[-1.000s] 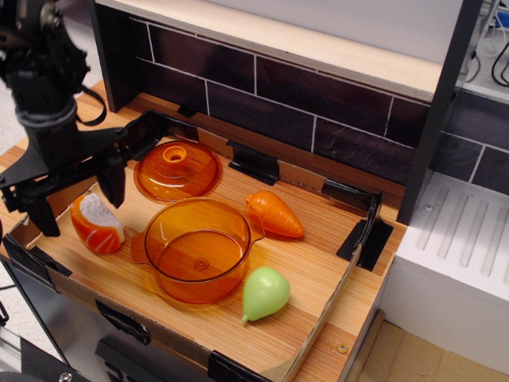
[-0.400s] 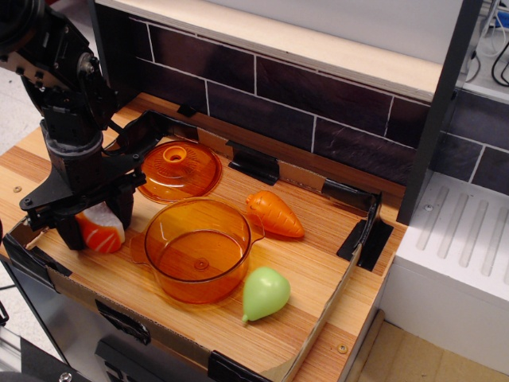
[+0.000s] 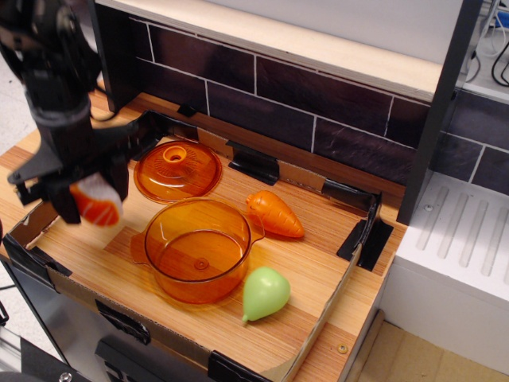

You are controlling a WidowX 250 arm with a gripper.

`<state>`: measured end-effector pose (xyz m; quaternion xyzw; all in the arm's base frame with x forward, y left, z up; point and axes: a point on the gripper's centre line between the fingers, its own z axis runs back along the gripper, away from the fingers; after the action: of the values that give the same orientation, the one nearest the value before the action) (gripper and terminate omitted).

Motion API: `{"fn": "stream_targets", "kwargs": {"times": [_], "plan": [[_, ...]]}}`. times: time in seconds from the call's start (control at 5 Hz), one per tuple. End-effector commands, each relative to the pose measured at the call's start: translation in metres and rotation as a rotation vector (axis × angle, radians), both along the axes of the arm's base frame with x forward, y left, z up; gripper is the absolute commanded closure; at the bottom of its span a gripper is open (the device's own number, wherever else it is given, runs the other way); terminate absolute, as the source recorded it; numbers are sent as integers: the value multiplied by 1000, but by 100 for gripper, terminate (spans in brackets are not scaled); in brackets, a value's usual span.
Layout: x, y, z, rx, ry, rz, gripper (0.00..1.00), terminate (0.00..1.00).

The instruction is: Put sushi in pot

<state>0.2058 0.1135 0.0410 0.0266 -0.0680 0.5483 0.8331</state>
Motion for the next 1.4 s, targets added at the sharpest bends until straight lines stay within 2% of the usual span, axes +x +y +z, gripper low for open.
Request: {"fn": "stream_targets", "kwargs": {"times": [0.0, 0.2, 0.6, 1.0, 1.2], "plan": [[9, -35, 51, 20, -66, -10, 100, 0], [6, -63, 44, -40, 34, -72, 100, 0], [13, -87, 23, -68, 97, -106, 100, 0], [15, -95, -2, -54, 94, -141, 100, 0], [15, -97, -5, -54, 78, -149, 100, 0]]}}
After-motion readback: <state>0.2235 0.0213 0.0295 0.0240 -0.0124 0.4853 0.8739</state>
